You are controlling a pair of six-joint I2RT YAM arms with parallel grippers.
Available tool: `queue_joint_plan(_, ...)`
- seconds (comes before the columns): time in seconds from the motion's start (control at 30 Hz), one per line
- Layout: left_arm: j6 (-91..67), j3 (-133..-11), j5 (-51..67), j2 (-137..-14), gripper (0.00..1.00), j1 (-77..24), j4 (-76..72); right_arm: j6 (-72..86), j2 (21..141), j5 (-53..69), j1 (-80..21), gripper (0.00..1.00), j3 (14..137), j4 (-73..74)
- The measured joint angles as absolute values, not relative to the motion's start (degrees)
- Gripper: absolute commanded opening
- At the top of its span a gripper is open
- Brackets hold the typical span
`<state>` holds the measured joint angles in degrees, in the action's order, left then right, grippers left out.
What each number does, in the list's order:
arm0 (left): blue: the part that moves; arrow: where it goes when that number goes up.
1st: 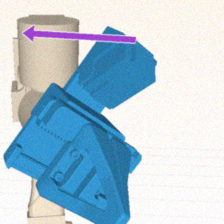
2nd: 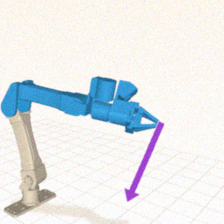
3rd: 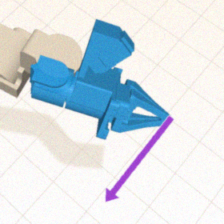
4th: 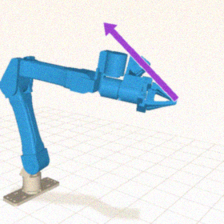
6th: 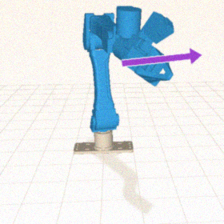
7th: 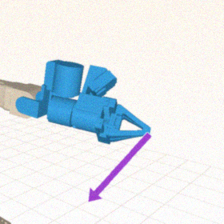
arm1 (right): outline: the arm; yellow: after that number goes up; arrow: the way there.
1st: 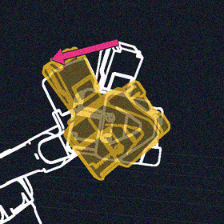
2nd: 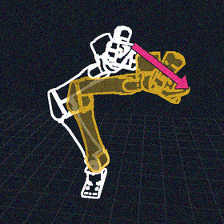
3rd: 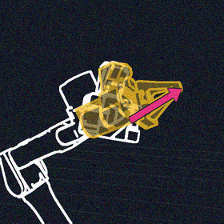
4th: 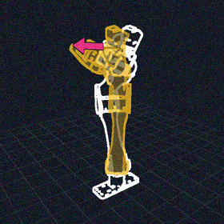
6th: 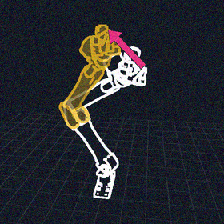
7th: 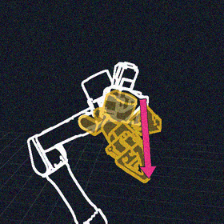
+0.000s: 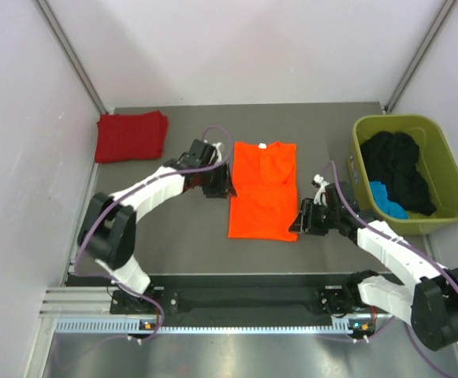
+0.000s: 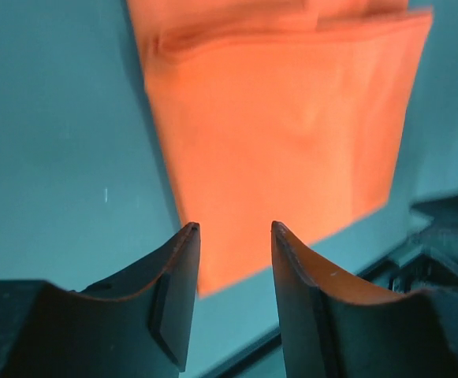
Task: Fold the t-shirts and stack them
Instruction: Fold the tshirt
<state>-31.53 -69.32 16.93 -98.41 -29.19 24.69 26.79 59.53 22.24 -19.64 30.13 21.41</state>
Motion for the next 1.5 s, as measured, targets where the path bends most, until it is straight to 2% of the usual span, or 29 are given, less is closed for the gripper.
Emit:
queue_joint_plan(0.13, -32.4, -59.0, 18.9, -90.4, 0.48, -29.2, 22.6, 27.2, 60.6, 20.4, -19.6, 0.47, 29.9, 22.6)
queue_joint_plan(0.37, -35.0, -45.6, 20.7, -89.8, 0.49, -30.1, 20.4, 28.1, 63.2, 18.8, -19.6, 0.46, 27.4, 21.8)
queue_joint_plan(0.73, -39.5, -40.0, 25.1, -88.2, 0.48, -31.8, 10.8, 30.3, 64.5, 17.7, -19.6, 0.41, 25.0, 19.3)
queue_joint_plan(0.97, -40.8, -39.7, 26.7, -89.8, 0.43, -31.8, 7.6, 32.2, 65.9, 19.1, -19.6, 0.40, 24.3, 15.2)
queue_joint_plan(1.07, -41.1, -39.7, 27.5, -90.6, 0.35, -31.8, 6.5, 32.8, 66.2, 19.4, -19.6, 0.38, 24.0, 14.2)
queue_joint_plan(1.1, -41.2, -39.7, 27.7, -90.9, 0.31, -31.8, 6.2, 32.8, 66.2, 19.4, -19.6, 0.34, 24.0, 14.1)
queue_joint_plan(1.13, -41.3, -39.7, 27.7, -91.3, 0.19, -31.8, 5.9, 32.9, 66.2, 19.4, -19.6, 0.31, 24.0, 14.1)
queue_joint_plan(1.17, -41.4, -39.7, 27.6, -91.6, 0.12, -31.8, 5.7, 33.0, 66.4, 19.3, -19.6, 0.28, 23.9, 14.0)
queue_joint_plan(1.2, -41.5, -39.7, 27.7, -92.1, 0.04, -31.8, 5.5, 33.1, 66.5, 19.2, -19.6, 0.19, 23.7, 13.9)
queue_joint_plan(1.23, -41.6, -39.7, 27.9, -92.6, 0.00, -31.8, 5.2, 33.1, 66.5, 19.3, -19.6, 0.14, 23.6, 13.8)
queue_joint_plan(1.3, -41.9, -39.7, 28.6, -92.9, 0.00, -31.8, 4.7, 33.5, 66.7, 18.9, -19.6, 0.00, 23.2, 13.8)
queue_joint_plan(1.5, -42.6, -39.3, 27.6, -92.2, 0.00, -31.8, 4.8, 33.7, 66.0, 18.0, -19.6, 0.00, 22.5, 13.8)
